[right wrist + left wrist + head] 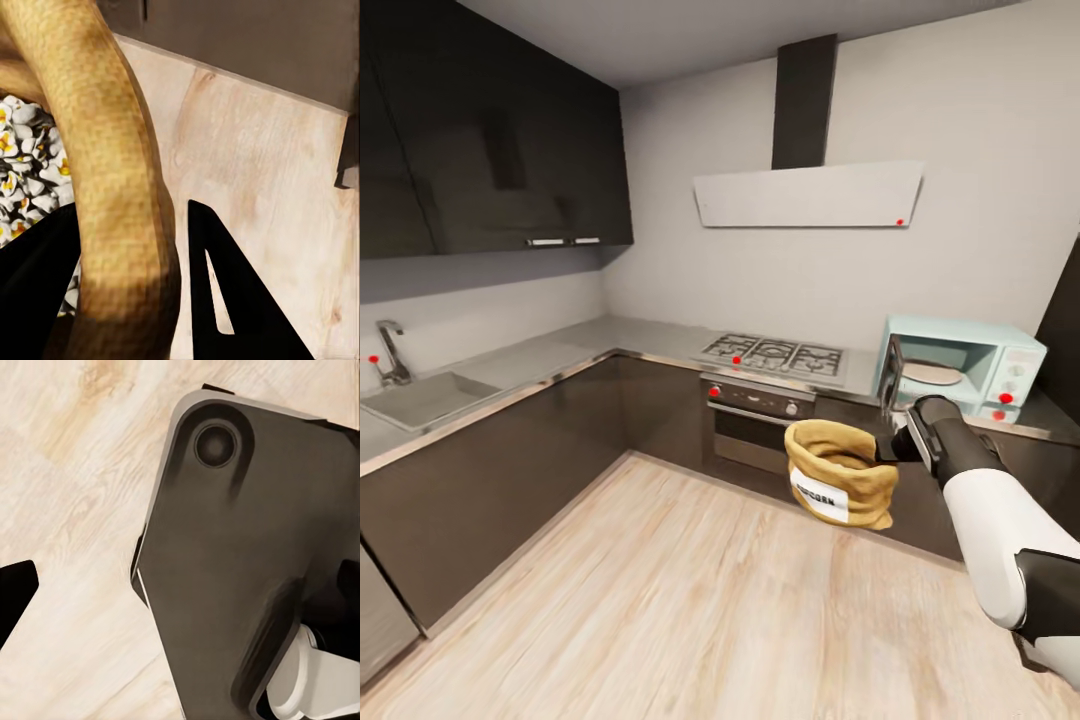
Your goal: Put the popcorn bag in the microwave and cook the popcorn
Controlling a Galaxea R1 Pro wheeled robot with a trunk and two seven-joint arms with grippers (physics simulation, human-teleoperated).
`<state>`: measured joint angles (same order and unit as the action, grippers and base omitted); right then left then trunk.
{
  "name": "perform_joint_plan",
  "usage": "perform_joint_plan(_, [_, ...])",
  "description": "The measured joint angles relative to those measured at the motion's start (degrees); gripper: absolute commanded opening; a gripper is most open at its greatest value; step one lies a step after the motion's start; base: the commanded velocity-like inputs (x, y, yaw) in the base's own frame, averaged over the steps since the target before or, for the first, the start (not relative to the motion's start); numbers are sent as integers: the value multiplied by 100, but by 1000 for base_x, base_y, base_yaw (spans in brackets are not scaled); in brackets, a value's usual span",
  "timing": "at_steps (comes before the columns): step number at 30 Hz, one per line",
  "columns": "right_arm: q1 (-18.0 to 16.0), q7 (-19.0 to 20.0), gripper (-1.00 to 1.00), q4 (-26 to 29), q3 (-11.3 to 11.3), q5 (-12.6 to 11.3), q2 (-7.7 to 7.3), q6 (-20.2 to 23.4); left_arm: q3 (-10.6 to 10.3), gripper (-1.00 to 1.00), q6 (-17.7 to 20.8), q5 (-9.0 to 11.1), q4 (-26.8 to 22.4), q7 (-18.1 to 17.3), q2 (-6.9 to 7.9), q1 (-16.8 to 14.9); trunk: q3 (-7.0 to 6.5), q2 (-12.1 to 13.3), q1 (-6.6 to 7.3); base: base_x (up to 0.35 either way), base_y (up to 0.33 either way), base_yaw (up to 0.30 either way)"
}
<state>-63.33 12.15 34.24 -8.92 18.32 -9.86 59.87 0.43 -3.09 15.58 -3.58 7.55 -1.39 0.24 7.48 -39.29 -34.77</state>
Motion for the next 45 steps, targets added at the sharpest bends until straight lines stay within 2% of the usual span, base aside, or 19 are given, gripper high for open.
perform_joint_plan(16, [0, -18, -100, 0, 4, 6, -1, 0, -1, 100, 3, 17, 0, 0, 7, 0, -45, 0, 2, 115, -272, -232])
perform_joint_plan(34, [-1, -2, -100, 29, -5, 5, -14, -3, 15, 100, 1, 27, 7, 9, 1, 0, -48, 0, 2, 235, -201, -6])
perform_joint_plan(45, [0, -57, -100, 42, -17, -16, -174, -5, 18, 100, 0, 36, 1, 13, 5, 0, -48, 0, 0, 48, -37, 0])
